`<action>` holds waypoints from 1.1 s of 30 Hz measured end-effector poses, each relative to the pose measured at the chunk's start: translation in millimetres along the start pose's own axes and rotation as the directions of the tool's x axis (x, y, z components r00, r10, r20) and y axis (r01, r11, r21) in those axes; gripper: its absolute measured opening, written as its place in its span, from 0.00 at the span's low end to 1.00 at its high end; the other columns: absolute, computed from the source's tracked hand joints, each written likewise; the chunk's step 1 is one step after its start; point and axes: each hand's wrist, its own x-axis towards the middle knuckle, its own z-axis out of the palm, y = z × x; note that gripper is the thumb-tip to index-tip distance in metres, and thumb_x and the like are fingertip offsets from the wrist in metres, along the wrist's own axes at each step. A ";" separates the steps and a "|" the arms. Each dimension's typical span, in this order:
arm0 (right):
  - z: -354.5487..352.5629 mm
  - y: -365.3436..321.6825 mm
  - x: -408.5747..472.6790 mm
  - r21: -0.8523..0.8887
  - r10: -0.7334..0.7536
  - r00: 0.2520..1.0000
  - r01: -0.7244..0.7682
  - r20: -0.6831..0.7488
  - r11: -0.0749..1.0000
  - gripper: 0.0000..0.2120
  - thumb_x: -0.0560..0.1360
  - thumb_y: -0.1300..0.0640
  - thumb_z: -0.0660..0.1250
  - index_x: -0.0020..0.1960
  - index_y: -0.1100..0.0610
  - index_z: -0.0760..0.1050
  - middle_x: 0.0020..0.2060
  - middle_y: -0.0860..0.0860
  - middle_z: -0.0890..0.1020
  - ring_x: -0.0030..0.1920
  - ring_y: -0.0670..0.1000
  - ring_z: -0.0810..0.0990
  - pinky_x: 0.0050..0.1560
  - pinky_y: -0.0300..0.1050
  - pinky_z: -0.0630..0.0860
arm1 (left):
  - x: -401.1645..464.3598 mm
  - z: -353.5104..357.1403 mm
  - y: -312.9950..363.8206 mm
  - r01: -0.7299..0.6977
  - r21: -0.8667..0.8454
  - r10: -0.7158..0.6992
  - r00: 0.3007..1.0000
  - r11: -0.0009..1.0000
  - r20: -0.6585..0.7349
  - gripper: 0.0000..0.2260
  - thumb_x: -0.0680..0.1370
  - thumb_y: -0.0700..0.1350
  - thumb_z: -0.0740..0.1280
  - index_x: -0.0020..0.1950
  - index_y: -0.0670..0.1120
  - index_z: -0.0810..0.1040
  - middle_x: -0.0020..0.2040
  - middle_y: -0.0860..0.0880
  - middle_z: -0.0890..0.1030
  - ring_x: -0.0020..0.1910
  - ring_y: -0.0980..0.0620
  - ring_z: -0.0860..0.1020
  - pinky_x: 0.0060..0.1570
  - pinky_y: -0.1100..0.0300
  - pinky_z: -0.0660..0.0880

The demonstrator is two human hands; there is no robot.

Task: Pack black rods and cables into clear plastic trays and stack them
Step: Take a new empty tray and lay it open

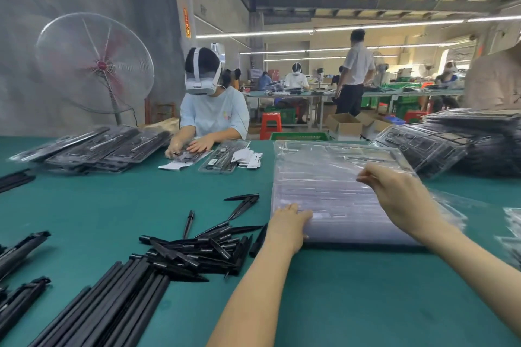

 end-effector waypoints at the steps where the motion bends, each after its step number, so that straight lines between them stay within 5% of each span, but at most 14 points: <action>1: -3.9 0.9 -6.4 0.015 -0.001 1.000 0.002 -0.023 1.000 0.08 0.78 0.56 0.64 0.47 0.60 0.78 0.41 0.55 0.84 0.40 0.62 0.81 0.36 0.56 0.76 | 0.2 -0.6 0.9 0.002 0.006 -0.002 1.000 1.000 0.005 0.24 0.81 0.45 0.63 0.76 0.50 0.60 0.77 0.42 0.56 0.75 0.43 0.56 0.73 0.52 0.54; 13: -14.3 4.8 -4.2 0.205 0.073 0.979 -0.033 -0.188 0.978 0.06 0.77 0.63 0.65 0.47 0.65 0.80 0.42 0.58 0.85 0.41 0.62 0.83 0.43 0.57 0.77 | -0.2 -2.5 2.8 0.016 -0.011 -0.016 0.999 1.000 0.042 0.26 0.81 0.45 0.61 0.77 0.50 0.56 0.79 0.41 0.49 0.77 0.44 0.49 0.75 0.52 0.45; 19: -54.4 32.4 14.7 0.194 0.102 0.943 -0.041 -0.317 0.980 0.06 0.79 0.59 0.63 0.49 0.55 0.79 0.42 0.58 0.84 0.37 0.50 0.78 0.38 0.36 0.67 | -1.1 -2.9 0.8 0.001 0.004 -0.002 0.999 1.000 0.047 0.26 0.81 0.45 0.61 0.78 0.50 0.55 0.79 0.42 0.49 0.77 0.44 0.49 0.75 0.52 0.45; 23: -61.9 27.6 6.5 0.153 0.033 0.993 -0.015 -0.115 0.988 0.17 0.75 0.42 0.55 0.45 0.54 0.75 0.37 0.48 0.83 0.35 0.50 0.79 0.40 0.48 0.75 | -2.1 -1.9 1.6 0.011 0.005 -0.012 0.999 1.000 0.044 0.26 0.81 0.45 0.61 0.78 0.51 0.56 0.79 0.43 0.50 0.77 0.44 0.50 0.75 0.52 0.48; 26: -63.4 12.2 -1.7 0.175 -0.010 0.991 0.034 -0.134 0.984 0.18 0.76 0.42 0.54 0.42 0.54 0.73 0.33 0.43 0.82 0.32 0.46 0.80 0.38 0.51 0.76 | -3.0 0.0 1.6 0.032 -0.020 -0.032 0.999 0.999 0.025 0.24 0.81 0.46 0.62 0.76 0.52 0.59 0.76 0.45 0.60 0.74 0.41 0.58 0.71 0.50 0.59; 28: -63.0 -1.0 -5.6 0.130 -0.069 0.998 0.069 -0.002 0.989 0.19 0.74 0.39 0.55 0.44 0.53 0.75 0.35 0.43 0.82 0.35 0.49 0.81 0.40 0.53 0.77 | -3.2 -0.2 1.8 0.033 -0.016 -0.033 0.999 0.999 0.013 0.24 0.81 0.47 0.62 0.76 0.51 0.60 0.74 0.47 0.66 0.71 0.42 0.61 0.69 0.51 0.61; 33: -19.5 -21.3 -19.4 0.034 -0.145 0.905 0.143 0.400 0.989 0.25 0.75 0.39 0.60 0.68 0.51 0.69 0.63 0.46 0.76 0.62 0.46 0.74 0.62 0.40 0.67 | -4.5 -5.3 4.0 0.012 -0.034 -0.012 1.000 0.999 0.011 0.27 0.80 0.48 0.62 0.77 0.51 0.56 0.73 0.46 0.67 0.71 0.42 0.64 0.69 0.52 0.60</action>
